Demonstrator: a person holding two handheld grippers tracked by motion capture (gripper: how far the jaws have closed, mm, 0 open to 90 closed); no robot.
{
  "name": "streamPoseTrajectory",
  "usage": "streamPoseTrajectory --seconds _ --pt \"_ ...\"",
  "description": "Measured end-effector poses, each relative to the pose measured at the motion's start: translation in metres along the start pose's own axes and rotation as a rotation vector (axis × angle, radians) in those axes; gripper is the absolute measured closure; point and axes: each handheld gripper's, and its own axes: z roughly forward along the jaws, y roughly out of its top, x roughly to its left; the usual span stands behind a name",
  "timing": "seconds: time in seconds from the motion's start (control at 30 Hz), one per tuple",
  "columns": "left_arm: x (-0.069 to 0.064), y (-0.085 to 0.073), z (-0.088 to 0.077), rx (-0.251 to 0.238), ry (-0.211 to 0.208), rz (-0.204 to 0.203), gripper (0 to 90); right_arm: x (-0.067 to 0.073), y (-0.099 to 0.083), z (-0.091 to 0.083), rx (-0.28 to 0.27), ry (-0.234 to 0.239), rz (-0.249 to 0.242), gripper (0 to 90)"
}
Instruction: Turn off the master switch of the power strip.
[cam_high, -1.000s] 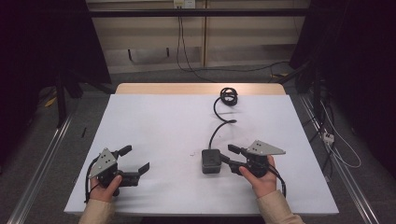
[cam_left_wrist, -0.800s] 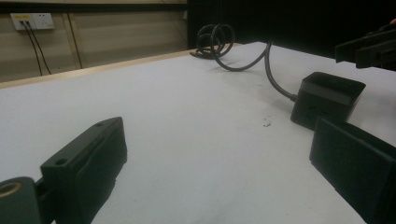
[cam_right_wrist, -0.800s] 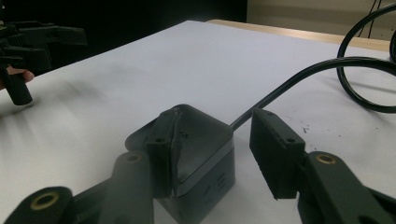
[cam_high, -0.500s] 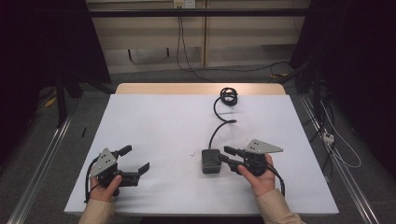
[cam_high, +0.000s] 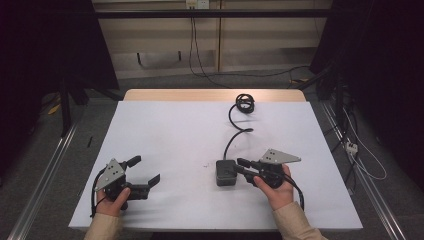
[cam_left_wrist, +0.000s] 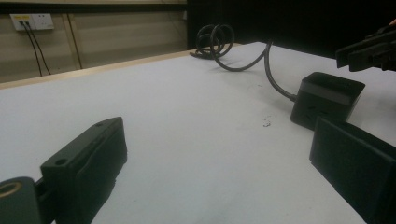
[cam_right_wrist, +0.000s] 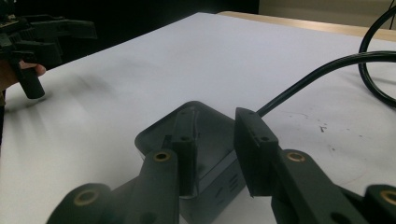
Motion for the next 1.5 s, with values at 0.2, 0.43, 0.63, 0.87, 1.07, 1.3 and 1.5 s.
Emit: streamPoseTrajectory --seconds 0.2,0.43,0.63,0.87,1.07,1.3,1.5 --pt "0.0002 0.0000 0.0000 0.001 0.001 0.000 3.8 0.0004 0.0005 0.0015 0.010 0.010 -0.007 74.2" --pt "0.0003 0.0000 -0.0001 0.000 0.001 0.000 3.9 0.0013 0.0010 0.0030 0.017 0.027 -0.004 78.7" --pt "0.0002 0.0000 -0.0001 0.000 0.000 0.001 3.8 0.0021 0.0017 0.0039 0.023 0.039 -0.005 82.1" --pt "-0.0001 -0.0002 -0.0001 -0.004 0.003 -0.008 3.8 0.0029 0.0027 0.0055 0.024 0.048 -0.006 84.0" --pt "0.0003 0.0001 -0.0003 -0.001 0.001 0.001 3.8 0.0034 0.0031 0.0058 0.026 0.052 -0.006 84.7" --pt "-0.0001 -0.0001 0.0001 -0.005 0.001 -0.005 3.8 0.0035 0.0034 0.0061 0.026 0.059 -0.007 85.6" --pt "0.0004 -0.0001 -0.0002 0.001 0.001 0.001 3.8 0.0038 0.0038 0.0065 0.029 0.066 -0.008 86.9"
